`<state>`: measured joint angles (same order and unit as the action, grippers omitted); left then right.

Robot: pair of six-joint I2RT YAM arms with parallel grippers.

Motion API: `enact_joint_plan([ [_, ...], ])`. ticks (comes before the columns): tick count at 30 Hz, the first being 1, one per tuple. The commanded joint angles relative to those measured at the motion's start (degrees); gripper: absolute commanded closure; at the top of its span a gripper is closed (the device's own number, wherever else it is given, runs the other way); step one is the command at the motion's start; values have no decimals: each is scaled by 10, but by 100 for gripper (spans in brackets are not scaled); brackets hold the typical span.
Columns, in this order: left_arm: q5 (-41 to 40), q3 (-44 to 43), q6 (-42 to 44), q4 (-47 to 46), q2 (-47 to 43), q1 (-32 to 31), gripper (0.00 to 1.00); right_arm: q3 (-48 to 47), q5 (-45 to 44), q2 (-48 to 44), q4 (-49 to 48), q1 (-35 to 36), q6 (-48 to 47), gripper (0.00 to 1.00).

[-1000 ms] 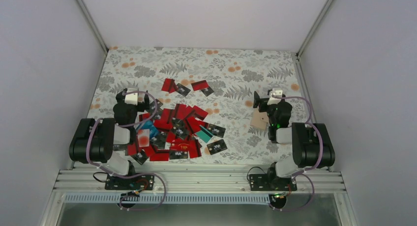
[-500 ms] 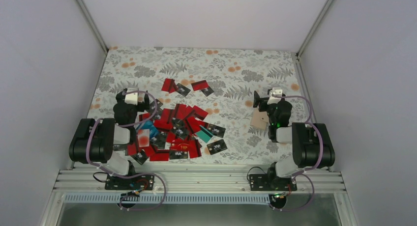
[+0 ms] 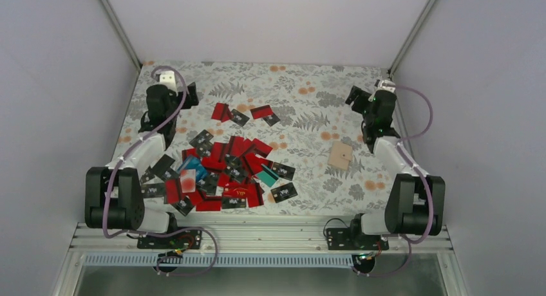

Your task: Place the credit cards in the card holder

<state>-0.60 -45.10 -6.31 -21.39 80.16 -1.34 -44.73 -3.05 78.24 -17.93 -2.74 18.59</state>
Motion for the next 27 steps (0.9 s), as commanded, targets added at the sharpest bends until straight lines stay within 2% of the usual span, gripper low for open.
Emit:
enact_joint_plan([
  [1,50,-52,-93,173,23,-18,0,-67,46,37,247,-16,93,0],
  [10,121,-92,-173,249,79,-182,2,-11,90,21,380,-16,141,0],
  [17,138,-150,-212,260,162,-330,7,64,91,-43,388,-17,160,2],
  [20,149,-201,-225,260,211,-377,9,72,85,-54,395,-16,167,8],
  [24,176,-275,-232,268,282,-423,14,89,76,-65,392,-19,174,24],
  [27,197,-317,-242,270,326,-447,16,104,83,-65,385,-24,178,29],
])
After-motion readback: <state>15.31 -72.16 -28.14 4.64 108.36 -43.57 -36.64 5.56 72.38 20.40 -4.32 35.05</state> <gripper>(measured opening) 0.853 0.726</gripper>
